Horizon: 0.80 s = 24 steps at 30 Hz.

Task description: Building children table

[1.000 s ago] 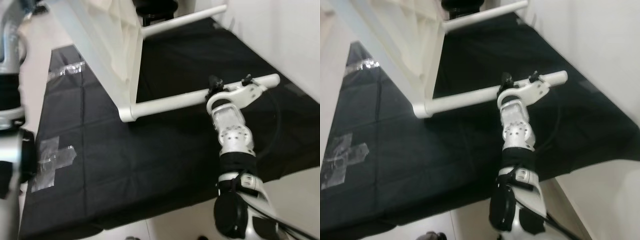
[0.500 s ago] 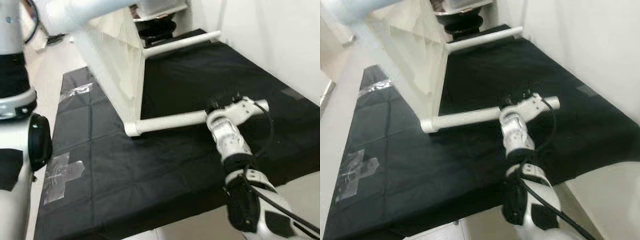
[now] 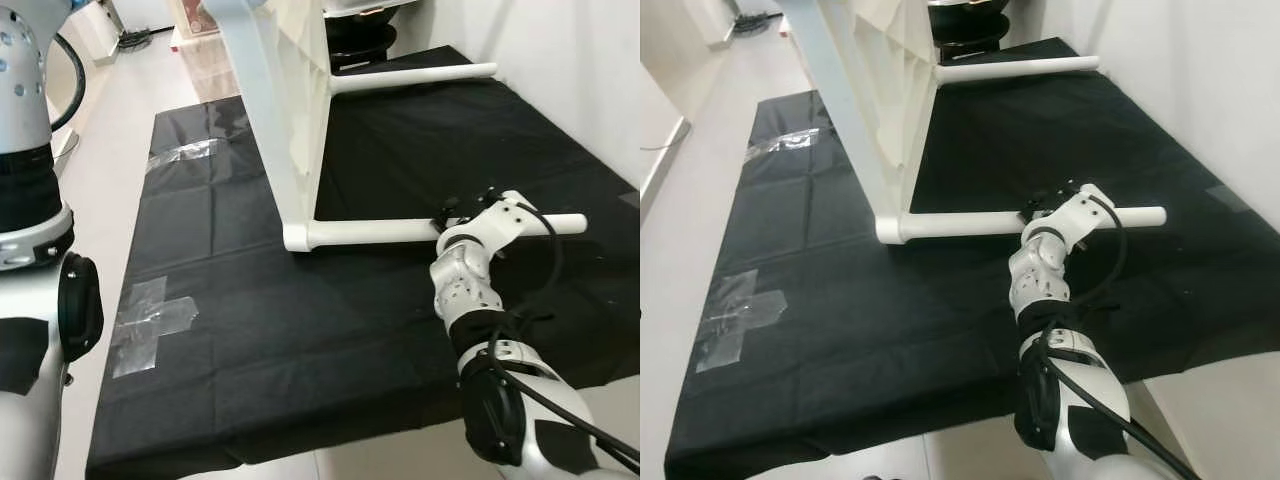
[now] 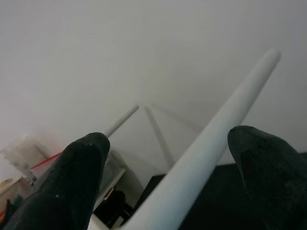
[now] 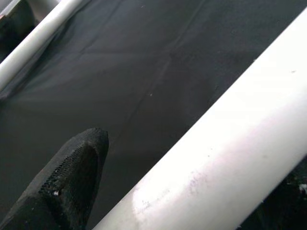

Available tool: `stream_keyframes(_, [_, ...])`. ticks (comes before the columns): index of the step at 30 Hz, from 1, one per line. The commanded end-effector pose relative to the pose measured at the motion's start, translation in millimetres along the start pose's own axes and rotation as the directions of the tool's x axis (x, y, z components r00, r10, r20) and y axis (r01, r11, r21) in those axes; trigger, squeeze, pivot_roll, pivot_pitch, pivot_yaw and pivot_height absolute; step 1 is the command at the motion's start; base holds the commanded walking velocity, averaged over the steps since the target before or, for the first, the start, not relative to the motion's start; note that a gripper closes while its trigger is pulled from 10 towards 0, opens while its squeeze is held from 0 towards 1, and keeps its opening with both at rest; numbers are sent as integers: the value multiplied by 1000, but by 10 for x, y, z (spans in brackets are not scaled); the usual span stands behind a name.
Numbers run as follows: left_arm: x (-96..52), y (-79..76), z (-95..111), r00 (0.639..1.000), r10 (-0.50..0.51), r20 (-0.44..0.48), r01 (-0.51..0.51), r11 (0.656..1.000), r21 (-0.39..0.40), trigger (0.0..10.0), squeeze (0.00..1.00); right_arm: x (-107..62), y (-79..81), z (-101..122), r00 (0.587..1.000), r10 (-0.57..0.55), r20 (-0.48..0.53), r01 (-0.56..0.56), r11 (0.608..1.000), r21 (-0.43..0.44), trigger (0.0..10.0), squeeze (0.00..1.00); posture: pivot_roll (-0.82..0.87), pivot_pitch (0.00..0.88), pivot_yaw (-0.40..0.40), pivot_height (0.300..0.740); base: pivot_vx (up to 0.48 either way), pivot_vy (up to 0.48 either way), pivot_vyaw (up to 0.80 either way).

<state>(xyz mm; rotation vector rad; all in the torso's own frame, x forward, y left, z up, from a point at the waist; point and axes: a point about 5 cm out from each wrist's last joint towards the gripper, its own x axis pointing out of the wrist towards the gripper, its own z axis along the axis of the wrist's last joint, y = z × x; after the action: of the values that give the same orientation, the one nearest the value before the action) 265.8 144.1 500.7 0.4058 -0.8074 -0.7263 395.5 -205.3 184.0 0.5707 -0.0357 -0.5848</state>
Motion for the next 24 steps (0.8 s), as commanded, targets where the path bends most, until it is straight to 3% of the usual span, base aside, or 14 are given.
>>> stream_keyframes(1, [-50, 22, 27, 1000, 10, 8, -10, 1000, 2, 10000, 0, 41, -327, -77, 991, -132, -20, 132, 991, -9, 10000, 1000, 147, 230, 108, 740, 0, 0, 0])
stream_keyframes(2, [-50, 22, 27, 1000, 10, 8, -10, 1000, 2, 10000, 0, 41, -327, -77, 991, -132, -20, 132, 991, -9, 10000, 1000, 147, 230, 108, 740, 0, 0, 0])
stream_keyframes(3, [-54, 8, 19, 1000, 6, 7, -6, 1000, 1, 10000, 0, 52, -288, -10, 995, -95, -7, 96, 992, 77, 10000, 1000, 146, 229, 108, 740, 0, 0, 0])
stream_keyframes(6, [-58, -9, 10, 1000, 2, 6, -2, 1000, -1, 10000, 0, 62, -261, 68, 997, -72, 25, 68, 989, 128, 10000, 1000, 146, 229, 108, 740, 0, 0, 0])
stream_keyframes(8, [-71, -41, -7, 1000, -2, 2, 2, 1000, -8, 10000, 0, 68, -228, 252, 993, -49, 110, 25, 978, 209, 10000, 1000, 141, 223, 111, 740, 0, 0, 0])
stream_keyframes(13, [-78, -62, -20, 1000, -7, -1, 7, 1000, -12, 10000, 0, 69, -228, 387, 987, -58, 152, 14, 961, 277, 10000, 1000, 140, 222, 112, 740, 0, 0, 0])
stream_keyframes(14, [-79, -74, -27, 1000, -11, -2, 10, 1000, -15, 10000, 0, 72, -221, 456, 986, -66, 155, 11, 943, 333, 10000, 1000, 140, 222, 113, 740, 0, 0, 0])
stream_keyframes(16, [-79, -74, -27, 1000, -11, -2, 10, 1000, -15, 10000, 0, 72, -221, 456, 986, -66, 155, 11, 943, 333, 10000, 1000, 140, 222, 113, 740, 0, 0, 0])
stream_keyframes(19, [-81, -93, -39, 1000, -14, -4, 14, 1000, -22, 10000, 0, 70, -200, 630, 984, -102, 148, 26, 897, 441, 10000, 1000, 138, 223, 111, 740, 0, 0, 0])
stream_keyframes(24, [-86, -100, -46, 1000, -14, -7, 14, 1000, -25, 10000, 0, 63, -189, 895, 968, -124, 220, 22, 908, 418, 10000, 1000, 144, 228, 113, 740, 0, 0, 0])
